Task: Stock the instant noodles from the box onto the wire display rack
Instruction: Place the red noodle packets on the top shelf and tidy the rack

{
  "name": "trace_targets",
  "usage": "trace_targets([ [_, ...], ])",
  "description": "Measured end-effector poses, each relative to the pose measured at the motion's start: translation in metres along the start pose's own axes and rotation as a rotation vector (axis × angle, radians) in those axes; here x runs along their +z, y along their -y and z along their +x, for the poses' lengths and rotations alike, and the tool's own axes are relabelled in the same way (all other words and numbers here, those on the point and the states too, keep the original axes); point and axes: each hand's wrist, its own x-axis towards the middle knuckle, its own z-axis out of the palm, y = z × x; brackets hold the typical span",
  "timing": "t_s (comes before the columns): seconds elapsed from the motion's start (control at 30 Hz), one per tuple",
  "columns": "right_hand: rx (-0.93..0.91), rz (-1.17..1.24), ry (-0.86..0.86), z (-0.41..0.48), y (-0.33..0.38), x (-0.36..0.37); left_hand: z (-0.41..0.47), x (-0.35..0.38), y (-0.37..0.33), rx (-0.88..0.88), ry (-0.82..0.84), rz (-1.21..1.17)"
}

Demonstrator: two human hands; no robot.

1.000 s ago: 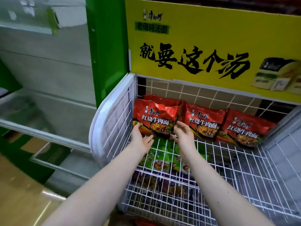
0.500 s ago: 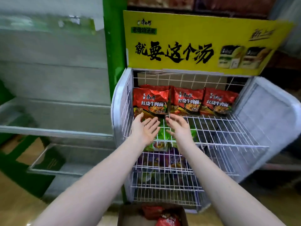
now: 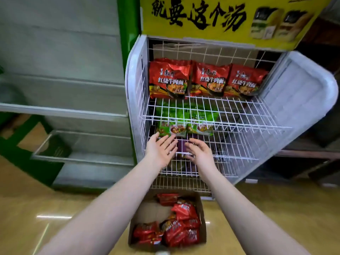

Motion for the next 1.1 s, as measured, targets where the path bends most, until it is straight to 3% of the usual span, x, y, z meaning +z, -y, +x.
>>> trace_targets([
  [0.43,0.350,0.047,-0.046,-0.012,-0.134,-0.078,0.020,-0.078,0.115,-0.134,-0.329,0.030],
  [0.63,0.431,0.107,-0.105,-0.009,-0.194,-0.105,0.046,-0.100,0.158,-0.205,-0.366,0.127],
  [0.87,0.546,0.114,-0.212,0.029,-0.302,-0.113,0.126,-0.155,0.208,-0.289,-0.358,0.227],
  [1.1,0.623,0.102,-0.283,0.085,-0.467,-0.116,0.248,-0.275,0.285,-0.343,-0.451,0.178],
])
